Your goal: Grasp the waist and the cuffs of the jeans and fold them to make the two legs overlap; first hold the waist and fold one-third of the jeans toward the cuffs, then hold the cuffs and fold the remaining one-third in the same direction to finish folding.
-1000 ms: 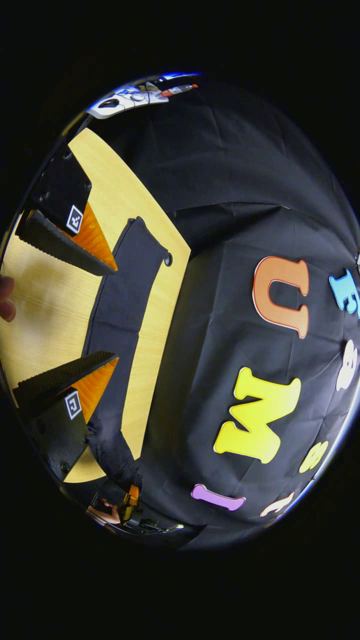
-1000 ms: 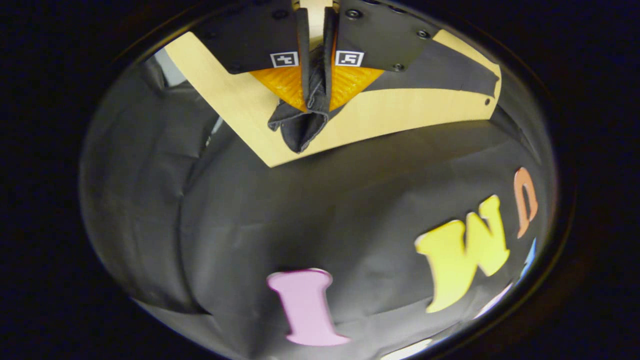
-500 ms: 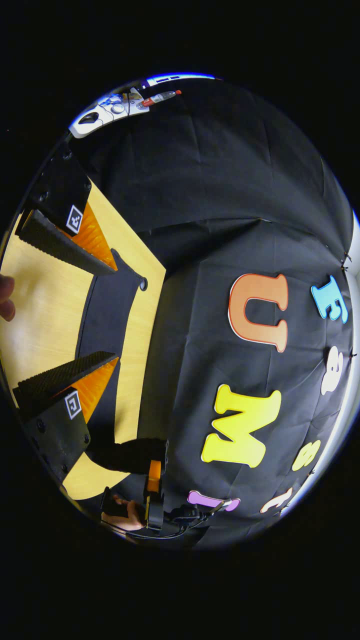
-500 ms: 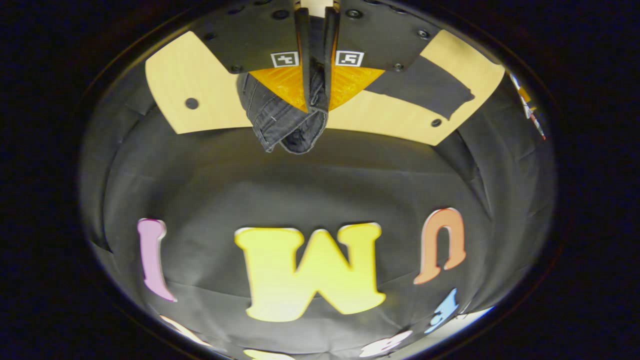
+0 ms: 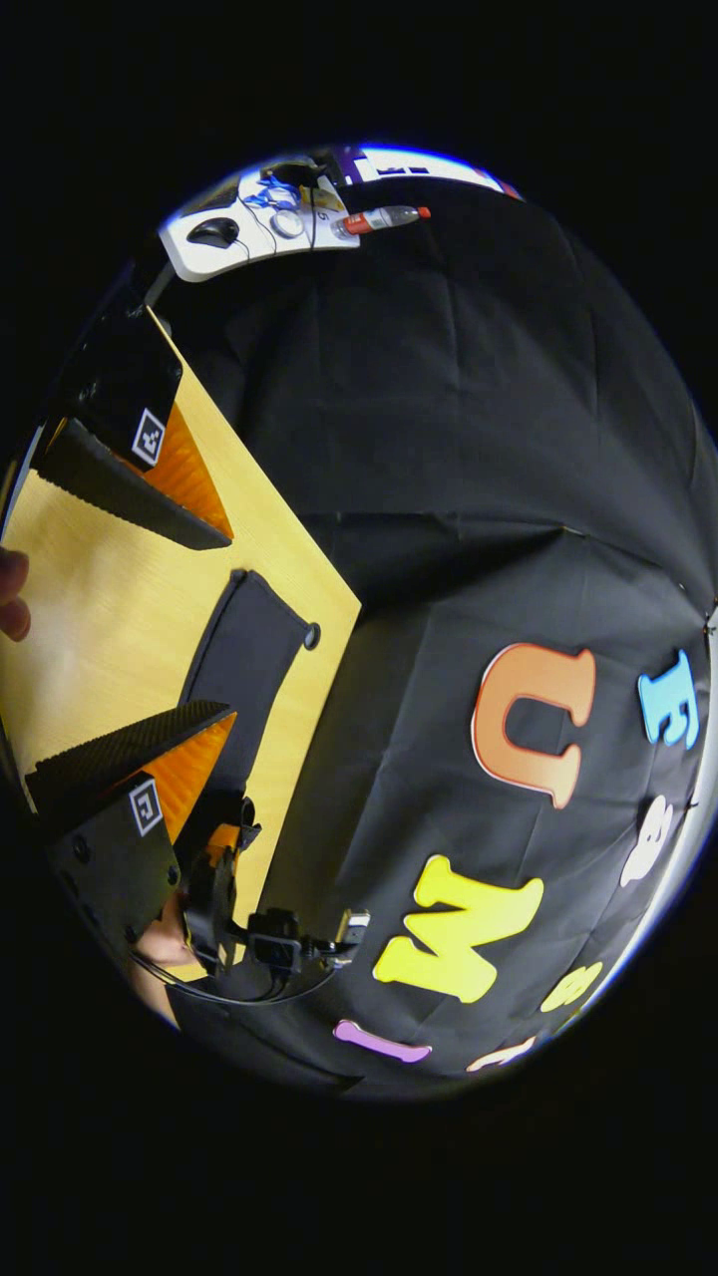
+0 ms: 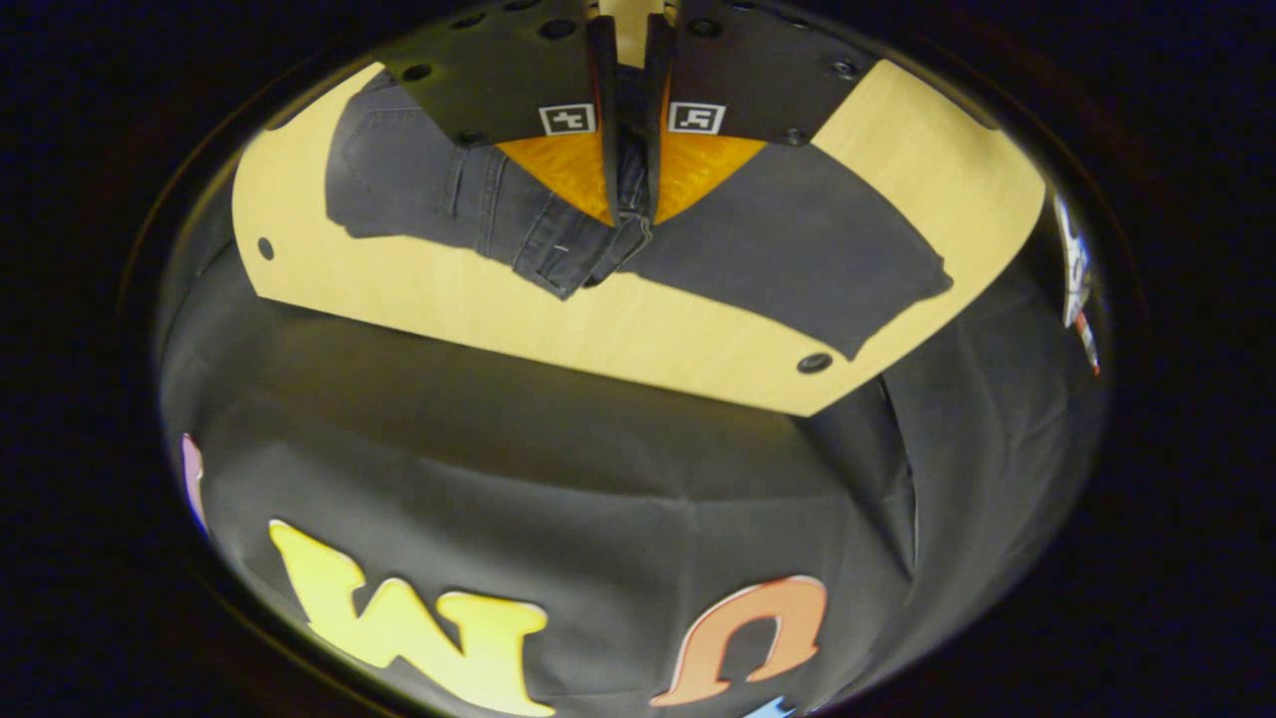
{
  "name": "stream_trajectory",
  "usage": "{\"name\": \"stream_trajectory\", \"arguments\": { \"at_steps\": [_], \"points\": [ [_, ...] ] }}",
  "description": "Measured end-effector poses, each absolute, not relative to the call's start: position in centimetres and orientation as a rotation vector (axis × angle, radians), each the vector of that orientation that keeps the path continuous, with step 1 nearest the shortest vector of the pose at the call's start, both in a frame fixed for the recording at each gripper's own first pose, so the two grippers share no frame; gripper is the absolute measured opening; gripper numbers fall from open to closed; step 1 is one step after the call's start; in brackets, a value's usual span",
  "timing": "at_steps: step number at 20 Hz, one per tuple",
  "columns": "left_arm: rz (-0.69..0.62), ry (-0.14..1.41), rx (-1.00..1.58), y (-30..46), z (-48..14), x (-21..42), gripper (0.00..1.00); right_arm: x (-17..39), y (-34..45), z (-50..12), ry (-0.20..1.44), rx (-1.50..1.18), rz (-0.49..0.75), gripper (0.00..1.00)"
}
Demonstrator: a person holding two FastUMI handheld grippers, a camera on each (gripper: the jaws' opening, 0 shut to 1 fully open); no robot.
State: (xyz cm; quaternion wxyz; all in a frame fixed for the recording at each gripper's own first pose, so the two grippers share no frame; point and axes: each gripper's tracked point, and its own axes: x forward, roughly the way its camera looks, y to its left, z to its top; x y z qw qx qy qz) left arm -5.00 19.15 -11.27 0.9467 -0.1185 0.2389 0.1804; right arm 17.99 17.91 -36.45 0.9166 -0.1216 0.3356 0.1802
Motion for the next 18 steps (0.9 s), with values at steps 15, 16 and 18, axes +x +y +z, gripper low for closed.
{"name": "stream_trajectory", "arguments": {
  "at_steps": [15,16,18],
  "points": [
    [0.412,0.588,-0.573,23.3,-17.5,-1.1,0.98,9.8,18.6,-31.7,0.731,-0.266,0.568,0.95],
    [0.421,0.611,-0.651,23.1,-18.5,0.0,0.98,9.0,17.6,-30.5,0.719,-0.268,0.574,0.95],
    [0.440,0.659,-0.812,23.5,-20.7,2.1,0.98,7.5,15.2,-28.4,0.704,-0.271,0.570,0.93]
  ]
}}
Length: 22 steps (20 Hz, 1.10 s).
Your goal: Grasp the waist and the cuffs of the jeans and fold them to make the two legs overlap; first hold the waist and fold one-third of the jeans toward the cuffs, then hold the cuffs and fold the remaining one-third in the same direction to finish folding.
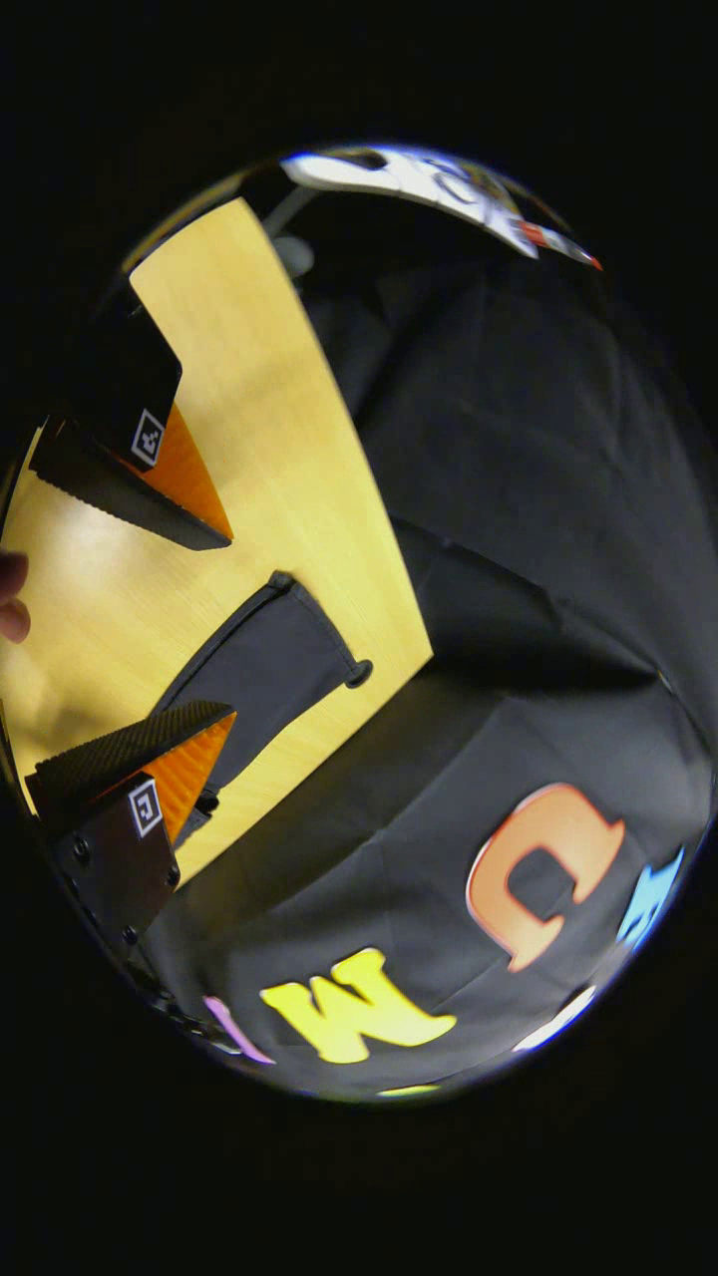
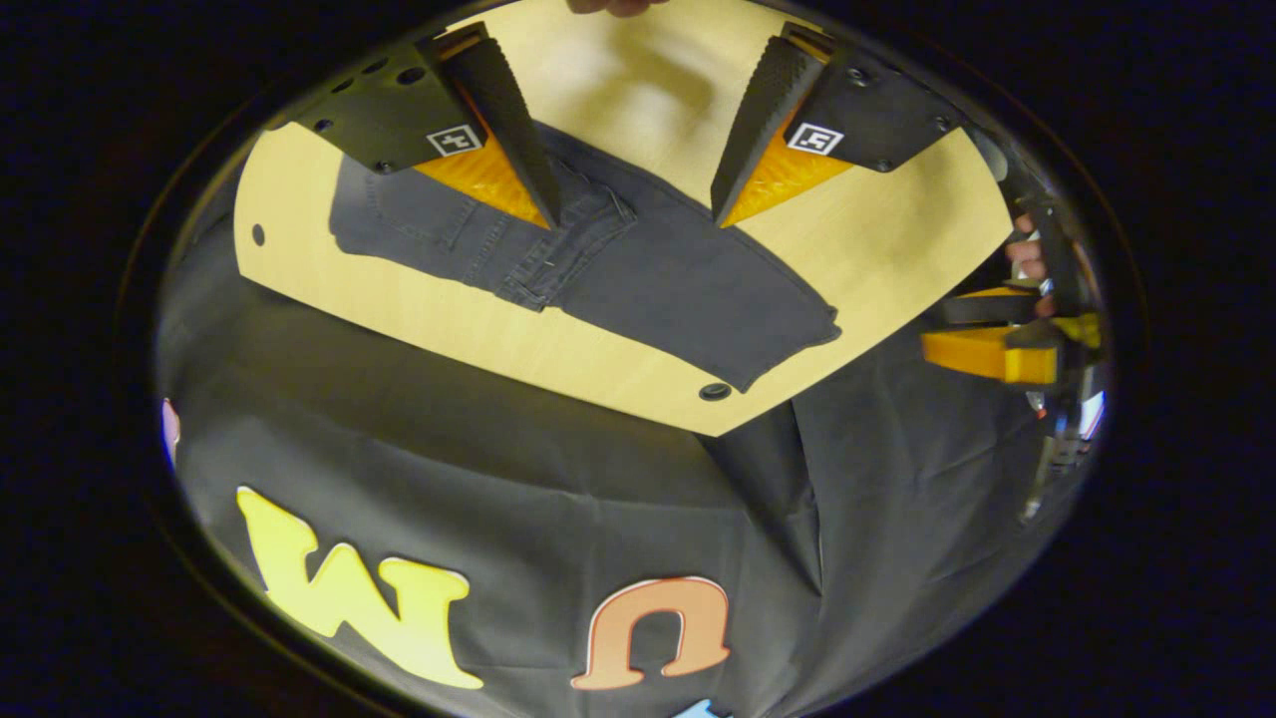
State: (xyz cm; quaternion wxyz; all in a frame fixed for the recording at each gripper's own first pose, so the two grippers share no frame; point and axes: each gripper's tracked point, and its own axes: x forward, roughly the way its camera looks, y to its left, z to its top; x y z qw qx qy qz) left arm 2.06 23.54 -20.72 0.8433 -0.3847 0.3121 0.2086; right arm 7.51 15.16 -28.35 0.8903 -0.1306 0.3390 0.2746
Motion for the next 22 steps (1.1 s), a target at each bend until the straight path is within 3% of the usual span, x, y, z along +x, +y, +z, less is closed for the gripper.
{"name": "stream_trajectory", "arguments": {
  "at_steps": [3,6,10,16,22],
  "points": [
    [0.473,0.731,-1.007,23.9,-24.3,4.9,0.98,5.7,10.5,-26.8,0.714,-0.262,0.524,0.95],
    [0.497,0.806,-1.044,24.0,-27.6,7.4,0.98,4.5,4.1,-27.8,0.779,-0.250,0.412,0.93],
    [0.622,0.849,-1.308,24.9,-29.0,10.6,0.98,3.4,-3.1,-27.6,0.814,-0.200,0.271,0.93],
    [0.744,0.907,-1.308,27.2,-29.6,12.6,0.97,2.1,-9.4,-27.5,0.840,-0.116,0.128,0.95],
    [0.814,1.042,-1.278,27.3,-30.1,12.4,0.97,1.6,-11.3,-29.0,0.880,-0.082,0.095,0.93]
  ]
}}
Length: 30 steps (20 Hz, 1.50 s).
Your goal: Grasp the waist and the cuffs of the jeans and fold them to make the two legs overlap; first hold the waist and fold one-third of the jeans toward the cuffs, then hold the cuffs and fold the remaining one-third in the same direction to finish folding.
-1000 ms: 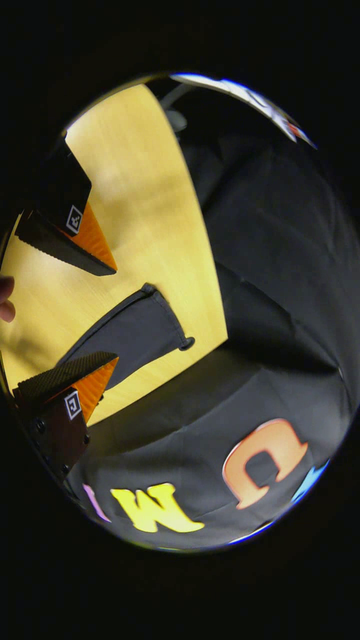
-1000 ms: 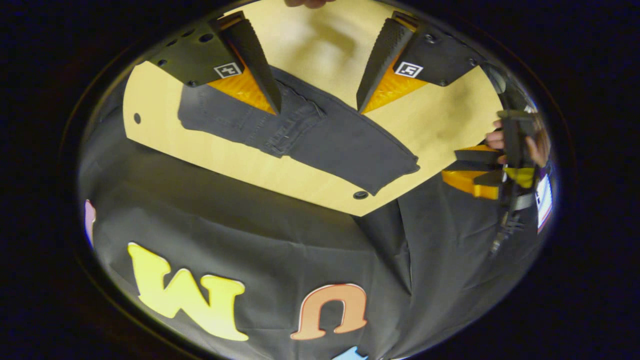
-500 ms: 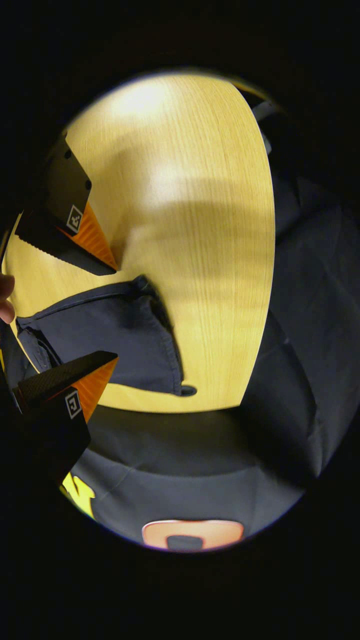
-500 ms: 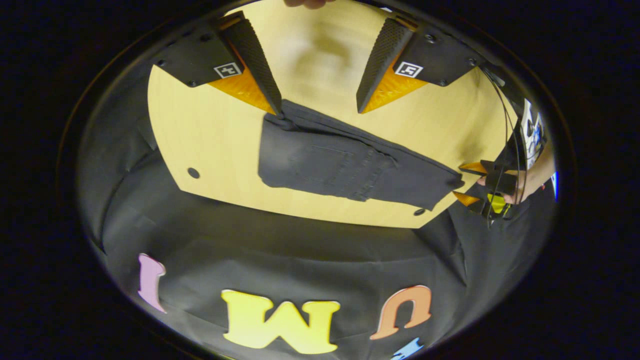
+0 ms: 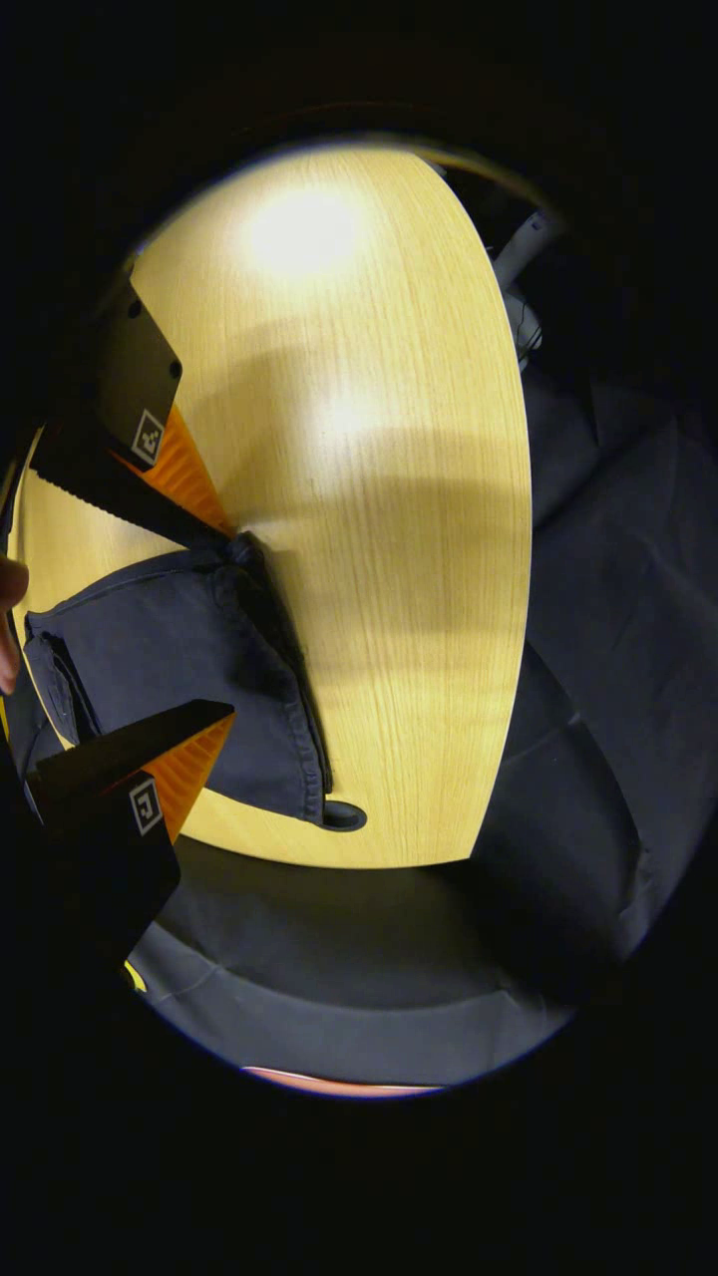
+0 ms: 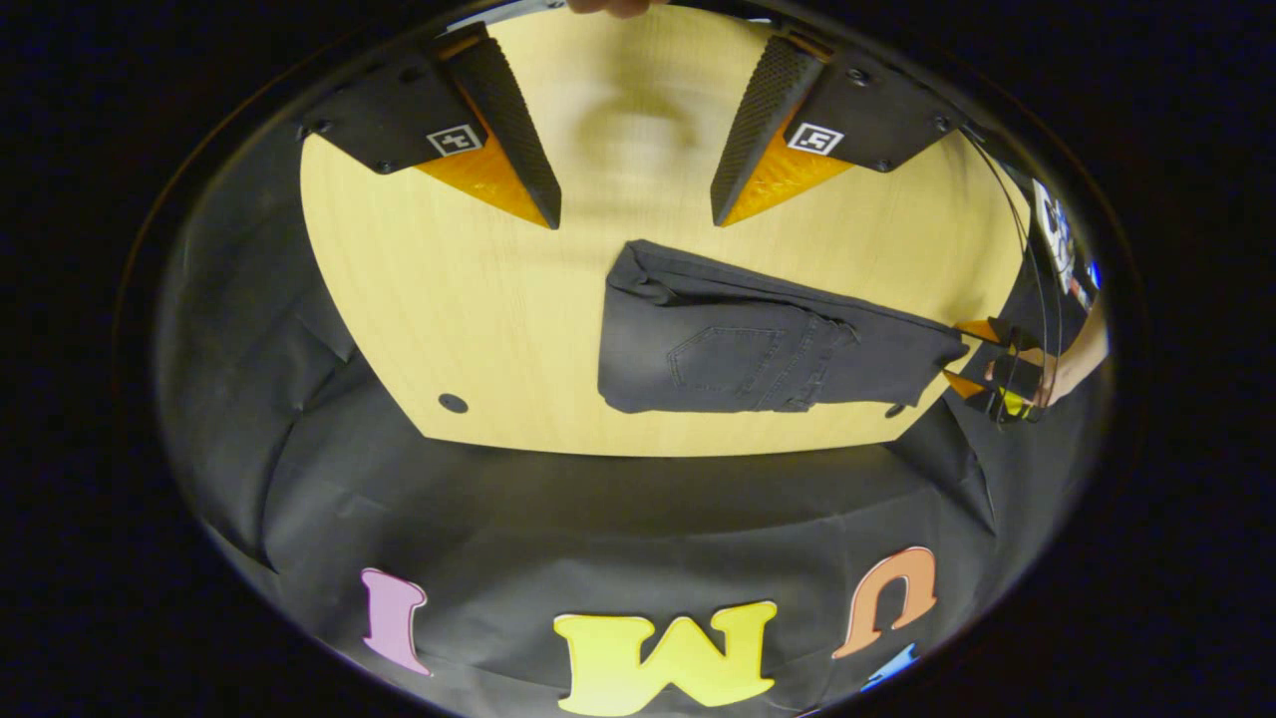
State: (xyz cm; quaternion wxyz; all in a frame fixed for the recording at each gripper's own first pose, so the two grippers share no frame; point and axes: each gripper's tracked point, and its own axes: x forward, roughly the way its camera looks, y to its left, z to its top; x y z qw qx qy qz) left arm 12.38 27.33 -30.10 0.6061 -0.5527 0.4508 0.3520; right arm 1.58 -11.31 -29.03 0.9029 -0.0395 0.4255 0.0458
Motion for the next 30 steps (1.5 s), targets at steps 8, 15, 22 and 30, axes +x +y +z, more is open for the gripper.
{"name": "stream_trajectory", "arguments": {
  "at_steps": [8,15,22,30],
  "points": [
    [0.913,1.096,-1.321,27.8,-31.1,12.7,0.39,1.2,-12.7,-31.0,0.921,0.034,0.038,0.95],
    [0.772,0.944,-1.382,27.5,-30.7,13.8,0.09,-0.4,-14.2,-31.1,0.935,0.052,0.008,0.95],
    [0.583,0.864,-1.118,25.8,-25.6,15.3,0.06,-0.8,-14.7,-29.0,0.875,-0.014,-0.008,0.95],
    [0.212,0.674,-0.647,19.6,-12.7,20.1,0.05,-2.3,-16.1,-26.6,0.813,-0.020,-0.014,0.93]
  ]
}}
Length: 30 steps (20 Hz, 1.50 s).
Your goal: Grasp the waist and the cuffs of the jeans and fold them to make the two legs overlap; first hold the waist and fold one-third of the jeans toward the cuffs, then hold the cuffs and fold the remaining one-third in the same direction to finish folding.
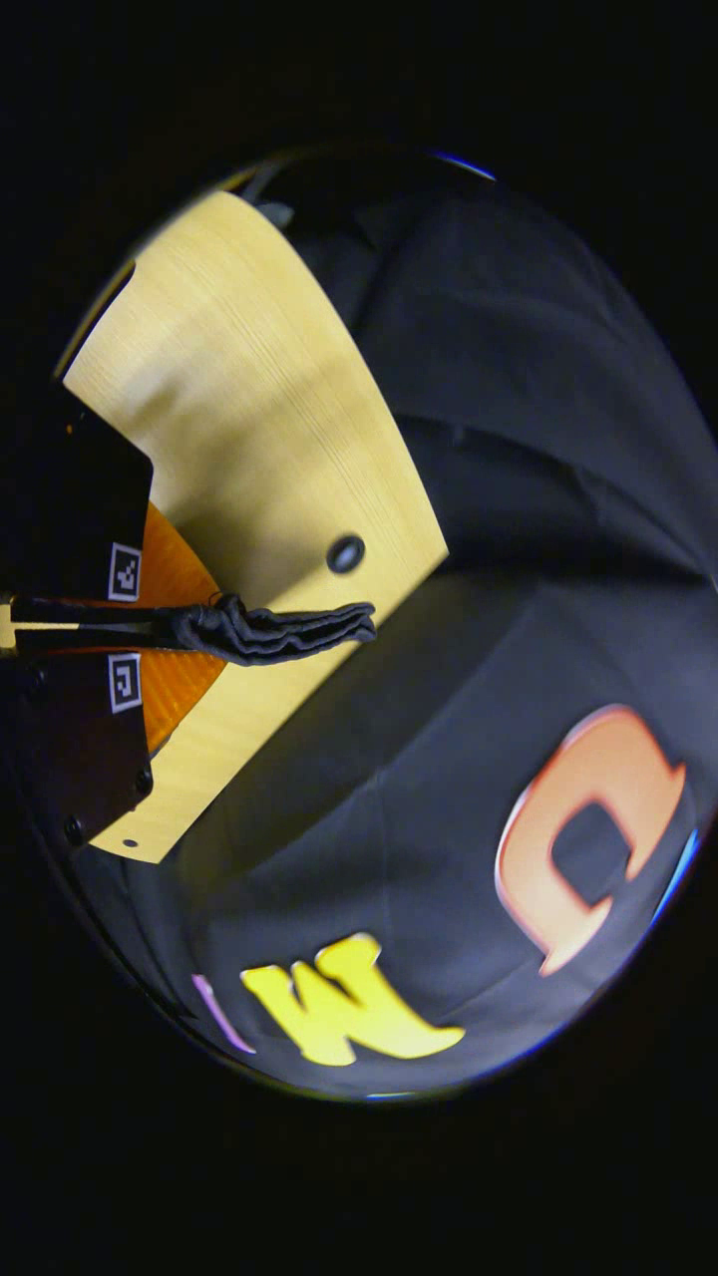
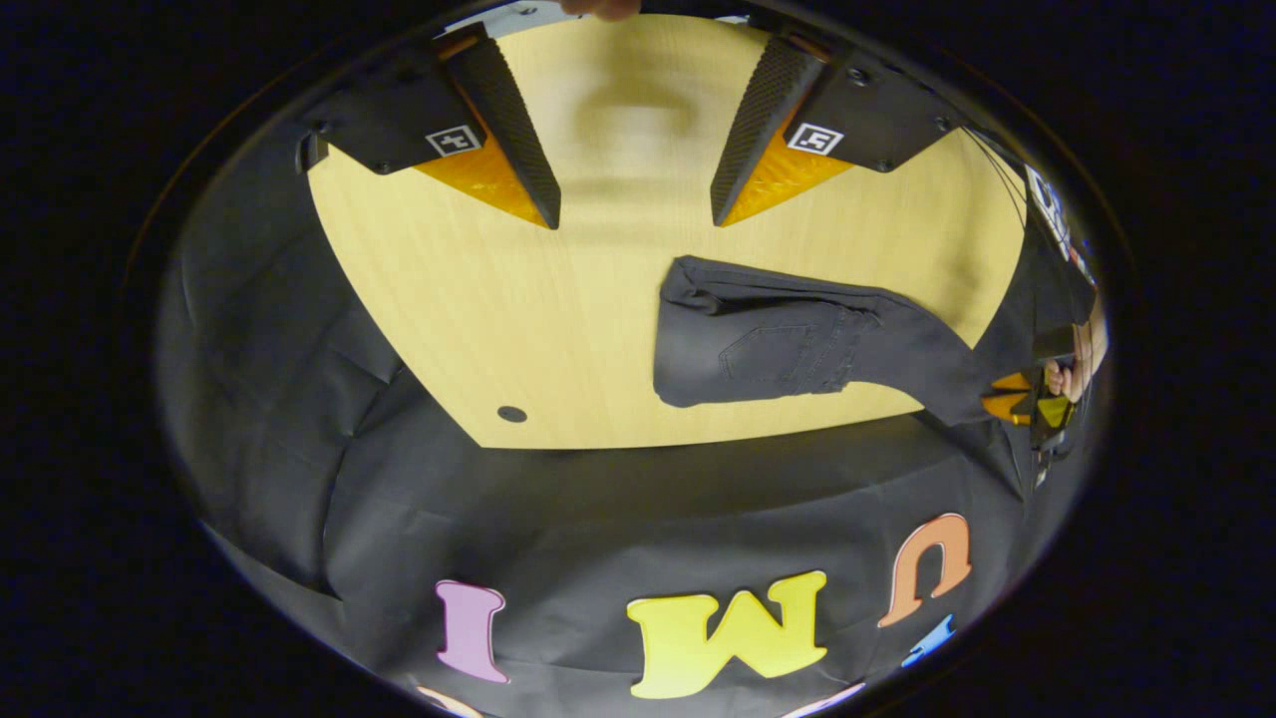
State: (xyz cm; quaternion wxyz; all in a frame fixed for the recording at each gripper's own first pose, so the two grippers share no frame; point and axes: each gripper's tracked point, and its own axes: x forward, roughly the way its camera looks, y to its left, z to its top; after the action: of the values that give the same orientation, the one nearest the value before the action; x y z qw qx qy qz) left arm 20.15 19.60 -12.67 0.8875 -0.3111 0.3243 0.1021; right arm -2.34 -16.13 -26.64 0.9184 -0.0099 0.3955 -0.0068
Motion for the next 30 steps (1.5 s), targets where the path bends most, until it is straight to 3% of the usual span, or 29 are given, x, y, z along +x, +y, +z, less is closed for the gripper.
{"name": "stream_trajectory", "arguments": {
  "at_steps": [5,8,12,17,21,25,27,30],
  "points": [
    [-0.009,0.595,-0.431,9.9,-7.0,20.2,0.05,-3.8,-18.3,-25.9,0.790,0.004,-0.042,0.93],
    [-0.143,0.581,-0.280,2.8,-6.9,20.1,0.05,-5.0,-20.4,-25.4,0.784,0.023,-0.078,0.95],
    [-0.281,0.600,-0.168,-6.2,-10.2,19.7,0.05,-7.0,-23.6,-25.2,0.791,0.023,-0.140,0.96],
    [-0.346,0.649,-0.023,-13.2,-16.8,18.4,0.05,-9.6,-27.8,-25.9,0.823,0.055,-0.236,0.95],
    [-0.329,0.703,0.146,-16.0,-22.9,17.6,0.05,-11.3,-30.1,-25.8,0.854,0.009,-0.255,0.97],
    [-0.206,0.738,0.279,-17.3,-26.9,18.0,0.06,-11.9,-31.2,-25.9,0.881,-0.001,-0.250,0.93],
    [-0.162,0.735,0.332,-18.1,-27.3,18.0,0.12,-12.0,-31.5,-25.8,0.885,-0.009,-0.233,0.94],
    [-0.115,0.700,0.382,-18.2,-26.3,17.6,0.31,-11.7,-31.8,-26.0,0.882,0.003,-0.212,0.93]
  ]
}}
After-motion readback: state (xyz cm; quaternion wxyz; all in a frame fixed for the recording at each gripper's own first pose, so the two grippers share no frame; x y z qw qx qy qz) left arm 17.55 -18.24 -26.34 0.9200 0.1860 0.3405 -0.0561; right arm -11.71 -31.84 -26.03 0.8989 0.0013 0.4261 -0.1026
